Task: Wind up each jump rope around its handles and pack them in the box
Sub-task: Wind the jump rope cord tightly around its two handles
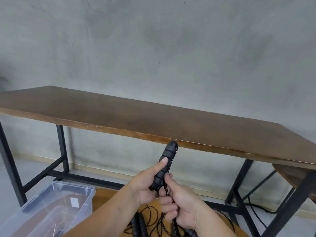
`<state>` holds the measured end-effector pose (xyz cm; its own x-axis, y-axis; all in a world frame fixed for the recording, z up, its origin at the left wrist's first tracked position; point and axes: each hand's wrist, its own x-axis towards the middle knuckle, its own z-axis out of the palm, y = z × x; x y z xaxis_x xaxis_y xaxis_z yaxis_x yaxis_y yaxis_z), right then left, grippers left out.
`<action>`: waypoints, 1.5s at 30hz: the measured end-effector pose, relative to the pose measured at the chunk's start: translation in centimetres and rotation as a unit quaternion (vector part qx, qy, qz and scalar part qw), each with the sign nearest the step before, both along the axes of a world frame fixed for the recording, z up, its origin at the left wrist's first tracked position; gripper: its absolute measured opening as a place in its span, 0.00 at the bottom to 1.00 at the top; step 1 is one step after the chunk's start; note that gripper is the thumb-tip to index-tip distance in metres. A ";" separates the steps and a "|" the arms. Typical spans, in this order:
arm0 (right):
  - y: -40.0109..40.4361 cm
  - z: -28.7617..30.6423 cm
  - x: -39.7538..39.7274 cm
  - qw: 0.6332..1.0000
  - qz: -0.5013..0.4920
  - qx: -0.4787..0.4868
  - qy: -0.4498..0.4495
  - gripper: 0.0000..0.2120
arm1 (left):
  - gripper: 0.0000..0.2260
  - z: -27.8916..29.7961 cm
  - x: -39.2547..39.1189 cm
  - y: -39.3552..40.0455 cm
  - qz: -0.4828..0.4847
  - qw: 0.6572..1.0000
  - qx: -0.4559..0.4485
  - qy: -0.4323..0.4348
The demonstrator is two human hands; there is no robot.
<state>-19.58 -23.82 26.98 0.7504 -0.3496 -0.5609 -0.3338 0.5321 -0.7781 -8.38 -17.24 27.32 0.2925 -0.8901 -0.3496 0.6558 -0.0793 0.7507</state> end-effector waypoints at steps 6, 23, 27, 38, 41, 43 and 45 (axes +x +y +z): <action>1.2 -0.4 -0.1 0.998 0.048 -0.032 0.018 0.27 | 0.21 -0.5 1.2 -0.9 0.091 0.990 -0.023 0.104; -0.6 6.2 -2.7 0.693 0.241 -0.668 0.122 0.08 | 0.22 -2.4 1.9 1.6 -0.004 0.860 0.017 -0.510; -2.6 9.2 -3.4 0.719 0.235 -0.648 0.086 0.06 | 0.20 -2.5 1.1 2.2 -0.037 0.842 0.025 -0.537; -5.1 13.9 -1.3 0.703 0.298 -0.645 0.023 0.04 | 0.27 2.7 -1.9 3.6 -0.064 0.750 0.035 -0.657; -5.5 14.2 -0.4 0.749 0.301 -0.591 0.002 0.06 | 0.29 3.8 -2.3 4.3 -0.106 0.764 -0.023 -0.636; -5.7 13.7 0.0 0.788 0.306 -0.534 -0.012 0.06 | 0.26 4.0 -2.8 4.7 -0.141 0.787 -0.064 -0.597; -5.9 13.0 0.0 0.811 0.313 -0.494 -0.021 0.04 | 0.24 4.3 -3.1 4.9 -0.127 0.815 -0.085 -0.558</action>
